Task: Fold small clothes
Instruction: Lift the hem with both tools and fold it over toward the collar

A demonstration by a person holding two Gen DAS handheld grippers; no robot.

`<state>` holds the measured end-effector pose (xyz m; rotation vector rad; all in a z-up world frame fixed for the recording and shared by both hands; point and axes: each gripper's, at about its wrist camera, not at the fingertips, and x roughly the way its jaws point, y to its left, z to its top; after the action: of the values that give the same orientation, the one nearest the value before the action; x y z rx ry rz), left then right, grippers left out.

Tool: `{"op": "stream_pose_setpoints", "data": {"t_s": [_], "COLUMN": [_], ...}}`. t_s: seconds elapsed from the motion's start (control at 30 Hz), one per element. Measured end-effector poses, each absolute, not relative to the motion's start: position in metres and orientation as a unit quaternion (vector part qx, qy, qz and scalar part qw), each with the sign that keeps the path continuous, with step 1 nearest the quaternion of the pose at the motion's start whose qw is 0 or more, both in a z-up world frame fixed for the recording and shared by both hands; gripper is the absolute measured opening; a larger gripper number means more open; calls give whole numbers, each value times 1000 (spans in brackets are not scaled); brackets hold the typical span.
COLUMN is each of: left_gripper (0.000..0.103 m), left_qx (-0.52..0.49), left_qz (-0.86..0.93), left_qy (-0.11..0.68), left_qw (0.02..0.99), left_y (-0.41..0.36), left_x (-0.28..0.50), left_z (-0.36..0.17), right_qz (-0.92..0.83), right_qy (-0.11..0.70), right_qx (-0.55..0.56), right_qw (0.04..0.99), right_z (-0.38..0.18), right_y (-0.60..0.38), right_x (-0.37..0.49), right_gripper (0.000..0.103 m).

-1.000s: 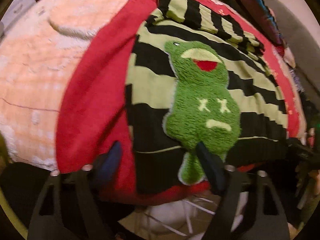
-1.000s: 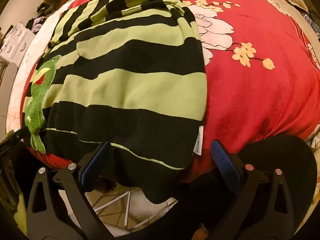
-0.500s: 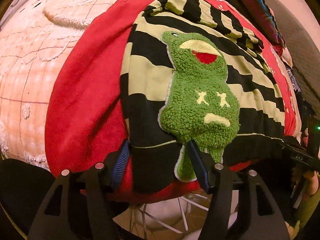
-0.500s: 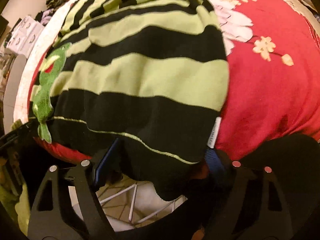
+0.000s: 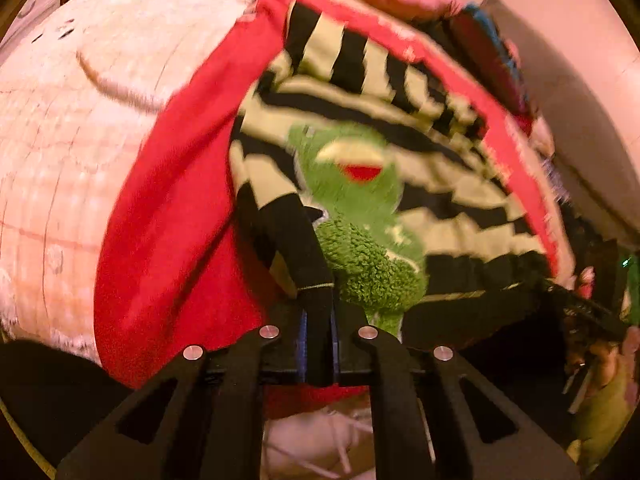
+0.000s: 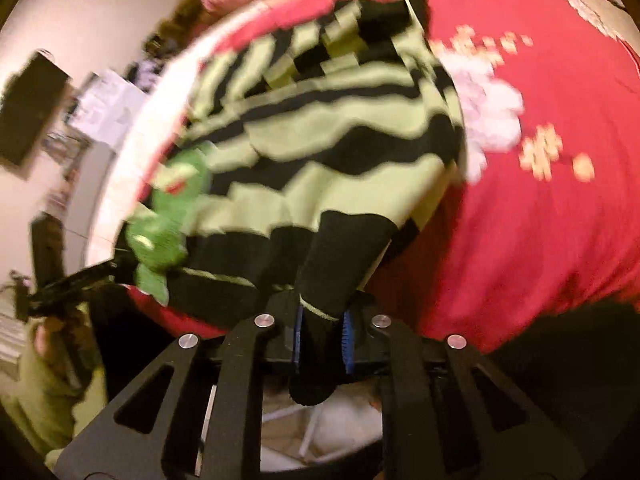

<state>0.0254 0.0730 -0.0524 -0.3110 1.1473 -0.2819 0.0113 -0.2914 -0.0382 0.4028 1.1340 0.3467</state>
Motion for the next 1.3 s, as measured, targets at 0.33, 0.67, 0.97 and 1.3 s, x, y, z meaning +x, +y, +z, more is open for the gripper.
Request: {"op": "stream_pose_setpoints", "data": {"t_s": [0.33,0.67,0.97,1.3], "left_gripper": [7,8,31,40], "left_qx": [-188,-226,-250,-182], "left_qz": [-131,-100,-81,-33], "left_qy": [483,466,485,438], "left_qw": [845,849,834,880], "left_y": [73,60,59,72], "left_x": [94,212,262,212], "left_z": [-7,1,-42,-14], "right_qz": [185,142,95,91], "right_qy": [440,407,443,406], "right_qx": [238,302,345,342], "right_qw": [846,850,822,843], "right_z": [13,14,-42,-46], "right_y": [-312,-348,-364,-398], "right_x": [79,181,246,246], "right_gripper": [8,8,13,68]}}
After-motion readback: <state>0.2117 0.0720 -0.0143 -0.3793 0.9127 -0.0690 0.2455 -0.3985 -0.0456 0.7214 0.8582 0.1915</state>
